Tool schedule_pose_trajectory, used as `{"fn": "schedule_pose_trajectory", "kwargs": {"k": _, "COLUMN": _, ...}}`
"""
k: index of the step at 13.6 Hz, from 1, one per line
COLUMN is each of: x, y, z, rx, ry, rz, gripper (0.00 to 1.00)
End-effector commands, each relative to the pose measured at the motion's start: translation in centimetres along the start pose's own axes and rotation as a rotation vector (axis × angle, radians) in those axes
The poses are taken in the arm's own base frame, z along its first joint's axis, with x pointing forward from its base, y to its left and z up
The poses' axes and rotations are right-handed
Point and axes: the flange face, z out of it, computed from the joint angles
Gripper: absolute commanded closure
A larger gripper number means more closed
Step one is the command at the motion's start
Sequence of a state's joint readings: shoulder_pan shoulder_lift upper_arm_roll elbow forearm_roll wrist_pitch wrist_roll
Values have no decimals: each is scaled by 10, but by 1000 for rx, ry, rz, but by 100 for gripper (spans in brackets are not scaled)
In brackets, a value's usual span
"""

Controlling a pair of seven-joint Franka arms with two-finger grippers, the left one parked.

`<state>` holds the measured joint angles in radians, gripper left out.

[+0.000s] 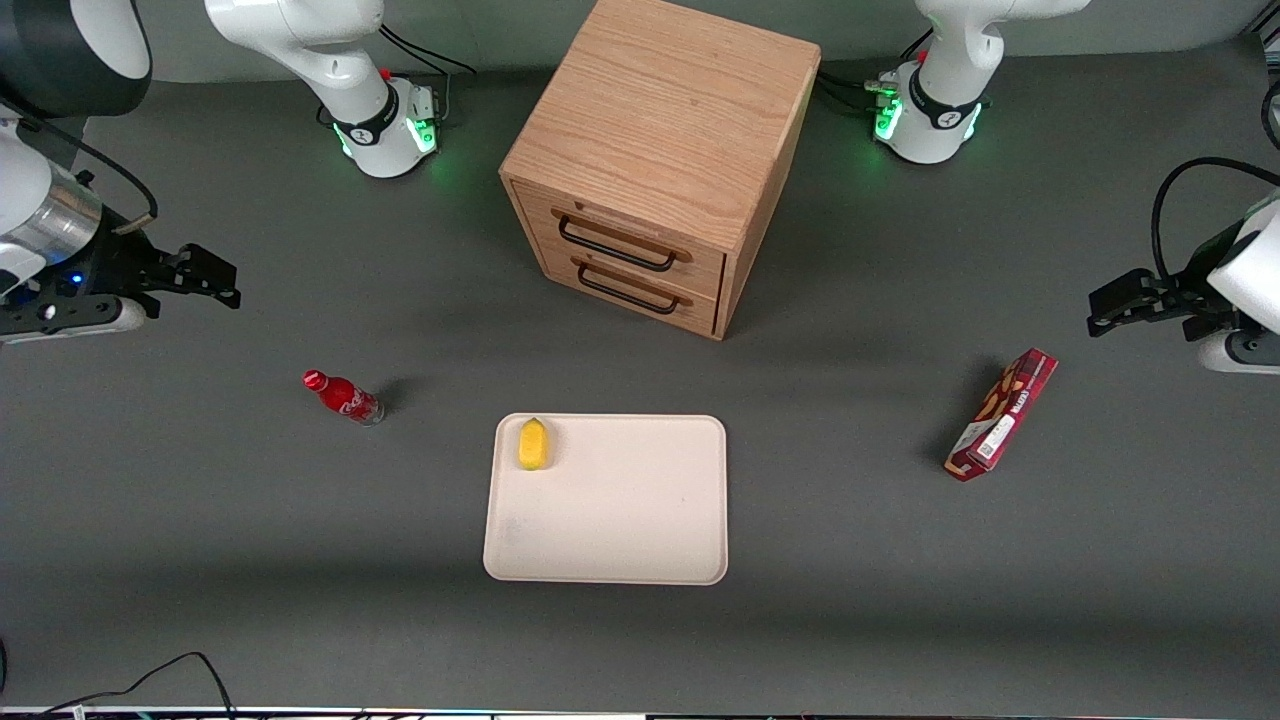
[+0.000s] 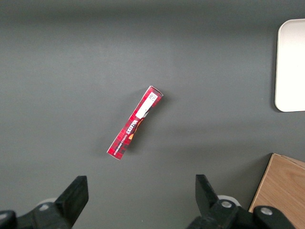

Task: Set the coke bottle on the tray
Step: 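Lower the open right gripper over the red Coca-Cola bottle's cap end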

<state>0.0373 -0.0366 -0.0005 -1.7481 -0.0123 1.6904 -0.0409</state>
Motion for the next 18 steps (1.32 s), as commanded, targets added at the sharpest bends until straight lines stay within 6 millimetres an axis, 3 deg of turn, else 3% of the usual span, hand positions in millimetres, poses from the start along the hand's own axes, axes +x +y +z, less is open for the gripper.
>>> {"fn": "schedule_pose_trajectory", "kwargs": {"k": 1, "x": 15, "y": 4, "z": -2, "rx": 15, "ry": -9, "rz": -7, "gripper": 0}}
{"fn": "schedule_pose_trajectory", "kwargs": {"k": 3, "x": 20, "y": 1, "z": 2, "rx": 10, "ry": -15, "rz": -15, "gripper": 0}}
{"fn": "schedule_pose_trajectory", "kwargs": {"k": 5, "x": 22, "y": 4, "z": 18, "rx": 13, "ry": -36, "rz": -18, "gripper": 0}}
{"fn": "schedule_pose_trajectory", "kwargs": {"k": 11, "x": 8, "y": -11, "z": 172, "rx": 13, "ry": 29, "rz": -36, "gripper": 0}}
{"fn": "schedule_pose_trajectory", "kwargs": {"k": 13, "x": -3, "y": -12, "z": 210, "rx": 12, "ry": 59, "rz": -44, "gripper": 0}}
{"fn": "schedule_pose_trajectory", "kwargs": {"k": 18, "x": -11, "y": -8, "z": 233, "rx": 4, "ry": 63, "rz": -60, "gripper": 2}}
